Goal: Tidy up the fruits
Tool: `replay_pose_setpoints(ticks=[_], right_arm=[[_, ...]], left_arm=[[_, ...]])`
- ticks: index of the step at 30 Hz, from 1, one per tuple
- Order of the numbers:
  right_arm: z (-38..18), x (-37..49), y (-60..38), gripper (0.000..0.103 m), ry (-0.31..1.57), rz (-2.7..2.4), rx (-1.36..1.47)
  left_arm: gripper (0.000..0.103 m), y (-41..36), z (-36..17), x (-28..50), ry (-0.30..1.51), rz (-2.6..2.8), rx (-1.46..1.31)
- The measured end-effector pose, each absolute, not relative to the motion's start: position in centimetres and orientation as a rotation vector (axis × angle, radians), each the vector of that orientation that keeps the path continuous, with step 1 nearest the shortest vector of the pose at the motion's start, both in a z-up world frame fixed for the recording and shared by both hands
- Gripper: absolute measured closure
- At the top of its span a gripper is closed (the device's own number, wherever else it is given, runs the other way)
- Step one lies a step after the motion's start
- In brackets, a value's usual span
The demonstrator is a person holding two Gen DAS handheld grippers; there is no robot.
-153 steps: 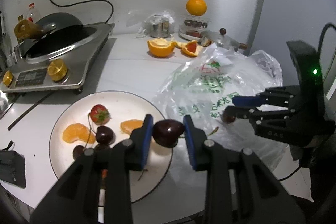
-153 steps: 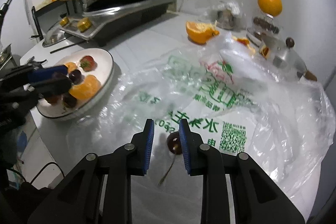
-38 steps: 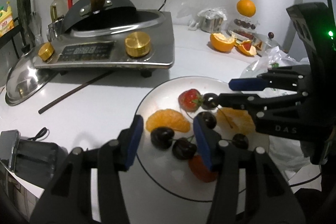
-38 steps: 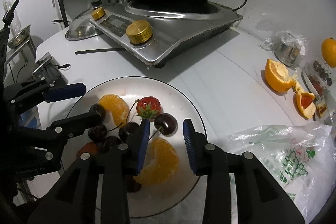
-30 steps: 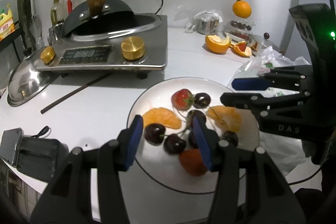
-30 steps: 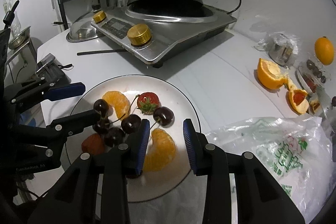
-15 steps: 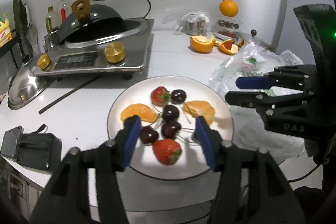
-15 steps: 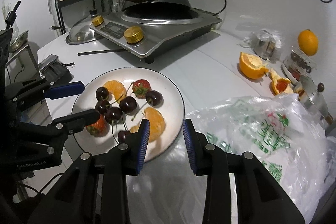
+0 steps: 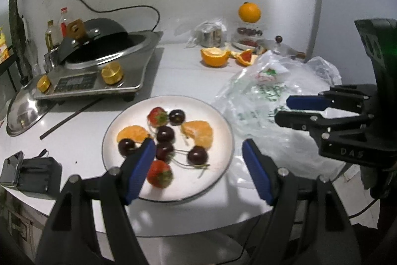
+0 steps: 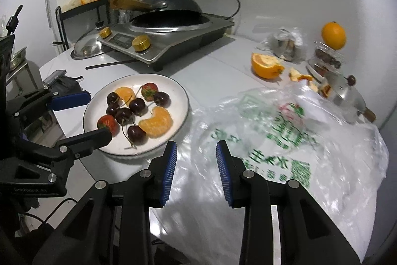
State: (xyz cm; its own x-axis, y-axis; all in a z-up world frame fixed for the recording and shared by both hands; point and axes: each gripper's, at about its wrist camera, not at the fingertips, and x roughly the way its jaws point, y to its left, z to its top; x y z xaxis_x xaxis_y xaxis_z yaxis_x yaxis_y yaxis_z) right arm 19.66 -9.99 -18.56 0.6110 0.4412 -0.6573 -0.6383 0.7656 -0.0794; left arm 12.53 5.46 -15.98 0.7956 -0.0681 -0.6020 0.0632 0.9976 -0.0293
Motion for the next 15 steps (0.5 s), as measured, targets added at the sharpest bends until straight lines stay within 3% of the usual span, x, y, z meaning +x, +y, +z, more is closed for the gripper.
replay_pose_setpoints(ticks=[10, 15], right_arm=[[-17.2, 17.1, -14.5, 0.067, 0.612, 0.575, -0.277], [-16.1, 15.4, -16.6, 0.061, 0.573, 0.546, -0.251]], left_arm=[[0.028, 2.2, -14.4, 10.3, 0.606, -0.108, 0.002], [0.017, 0.5, -13.1, 9.0, 0.572, -0.132, 0.025]])
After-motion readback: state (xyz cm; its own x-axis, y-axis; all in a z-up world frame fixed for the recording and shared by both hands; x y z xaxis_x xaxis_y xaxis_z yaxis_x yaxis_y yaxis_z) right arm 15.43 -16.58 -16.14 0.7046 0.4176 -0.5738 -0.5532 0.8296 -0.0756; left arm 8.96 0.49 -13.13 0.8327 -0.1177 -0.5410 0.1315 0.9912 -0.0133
